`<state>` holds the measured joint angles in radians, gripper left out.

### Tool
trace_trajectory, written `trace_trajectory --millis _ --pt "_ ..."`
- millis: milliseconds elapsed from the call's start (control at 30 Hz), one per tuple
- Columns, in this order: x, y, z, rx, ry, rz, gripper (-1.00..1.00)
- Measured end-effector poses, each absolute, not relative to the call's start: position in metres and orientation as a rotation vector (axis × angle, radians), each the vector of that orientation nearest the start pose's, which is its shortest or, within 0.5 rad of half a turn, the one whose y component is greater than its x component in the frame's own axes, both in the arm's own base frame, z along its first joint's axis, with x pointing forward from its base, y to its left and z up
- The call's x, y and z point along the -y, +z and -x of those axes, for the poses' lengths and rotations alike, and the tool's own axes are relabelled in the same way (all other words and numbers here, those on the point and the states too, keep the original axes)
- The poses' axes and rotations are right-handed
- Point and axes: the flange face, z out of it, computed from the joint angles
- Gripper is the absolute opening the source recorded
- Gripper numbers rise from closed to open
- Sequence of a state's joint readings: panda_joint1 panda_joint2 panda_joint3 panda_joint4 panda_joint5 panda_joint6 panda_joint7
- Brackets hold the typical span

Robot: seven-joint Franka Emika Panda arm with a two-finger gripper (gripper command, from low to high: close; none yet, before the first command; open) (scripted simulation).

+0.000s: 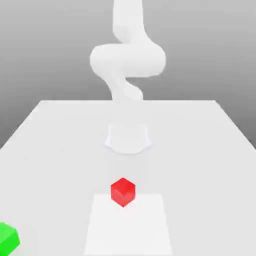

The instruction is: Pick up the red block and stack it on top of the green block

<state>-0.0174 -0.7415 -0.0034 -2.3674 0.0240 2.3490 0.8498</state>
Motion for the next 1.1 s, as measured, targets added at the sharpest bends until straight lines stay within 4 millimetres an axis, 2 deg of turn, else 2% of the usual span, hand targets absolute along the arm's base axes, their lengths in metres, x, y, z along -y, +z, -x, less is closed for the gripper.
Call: trace_trajectory --millis 133,233,300,433,567,600,667,900,933,1100 --pt "0.017 0.562 -0.405 -1.359 -0.702 2.403 0.00" --pt "0.019 0.487 -0.414 -1.517 -0.552 2.383 0.00" --pt "0.019 0.436 -0.412 -1.625 -0.455 2.367 0.00" --pt "0.017 0.335 -0.389 -1.858 -0.259 2.326 0.00" --pt "0.015 0.233 -0.339 -2.130 -0.056 2.261 0.00" --pt "0.015 0.216 -0.331 -2.166 -0.028 2.249 0.00" --pt "0.014 0.197 -0.326 -2.191 -0.007 2.240 0.00" --pt "0.014 0.152 -0.323 -2.202 0.000 2.236 0.00" --pt "0.014 0.146 -0.321 -2.203 0.001 2.236 -1.00" --pt "0.014 0.146 -0.322 -2.203 -0.002 2.235 -1.00"
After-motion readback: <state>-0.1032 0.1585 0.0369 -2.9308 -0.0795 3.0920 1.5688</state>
